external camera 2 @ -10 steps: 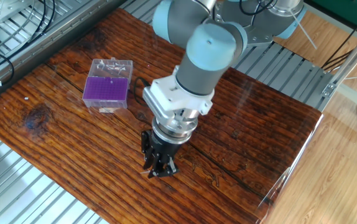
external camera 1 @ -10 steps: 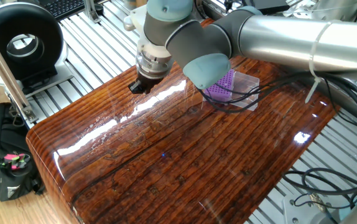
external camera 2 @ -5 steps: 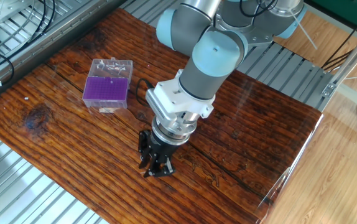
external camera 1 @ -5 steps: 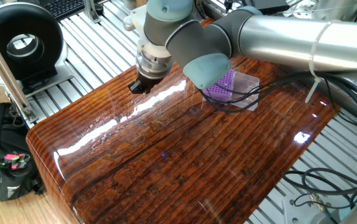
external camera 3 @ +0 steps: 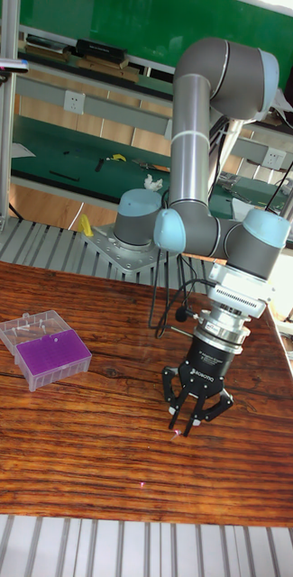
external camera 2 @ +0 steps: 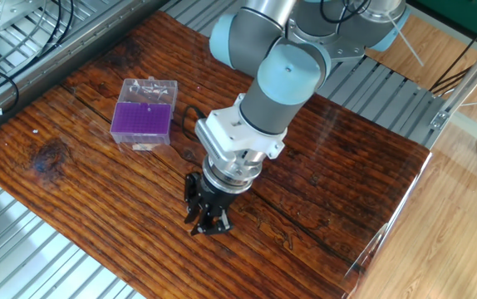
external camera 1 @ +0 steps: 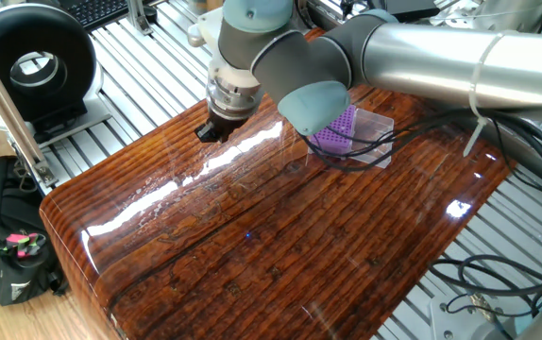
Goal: Insert a small pipette tip into the holder for small pipette tips
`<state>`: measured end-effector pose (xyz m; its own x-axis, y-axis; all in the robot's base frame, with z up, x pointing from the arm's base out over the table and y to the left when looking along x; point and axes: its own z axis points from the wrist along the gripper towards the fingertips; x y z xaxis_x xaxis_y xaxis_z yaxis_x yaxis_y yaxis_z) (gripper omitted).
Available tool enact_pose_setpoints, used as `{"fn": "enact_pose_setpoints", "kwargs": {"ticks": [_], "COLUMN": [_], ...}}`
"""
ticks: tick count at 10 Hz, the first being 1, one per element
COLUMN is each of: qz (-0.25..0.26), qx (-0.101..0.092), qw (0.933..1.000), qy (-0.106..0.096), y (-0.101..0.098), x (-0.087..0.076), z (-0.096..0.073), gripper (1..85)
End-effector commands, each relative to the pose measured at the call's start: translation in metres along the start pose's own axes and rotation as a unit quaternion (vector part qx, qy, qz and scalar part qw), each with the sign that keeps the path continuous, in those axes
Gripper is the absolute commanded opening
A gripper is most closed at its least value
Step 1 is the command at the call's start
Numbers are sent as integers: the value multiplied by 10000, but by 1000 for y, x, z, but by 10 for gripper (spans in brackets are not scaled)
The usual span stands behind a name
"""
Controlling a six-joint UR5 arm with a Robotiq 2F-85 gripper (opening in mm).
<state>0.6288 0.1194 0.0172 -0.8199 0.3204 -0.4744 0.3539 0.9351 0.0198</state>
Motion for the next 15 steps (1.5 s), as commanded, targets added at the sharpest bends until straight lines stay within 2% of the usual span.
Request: {"fn": "enact_pose_setpoints", "kwargs": {"ticks": [1,4,8,13,15], "qz": [90,172,167,151,121], "qx": [9,18,48,236,242], "qw": [10000,9998,9998,9996,9996], "qy": [39,-25,-89,-93,-112], "y": [1,11,12,-3,-6], "x": [3,5,5,11,12], "z": [3,6,6,8,10], "gripper": [293,293,287,257,257]}}
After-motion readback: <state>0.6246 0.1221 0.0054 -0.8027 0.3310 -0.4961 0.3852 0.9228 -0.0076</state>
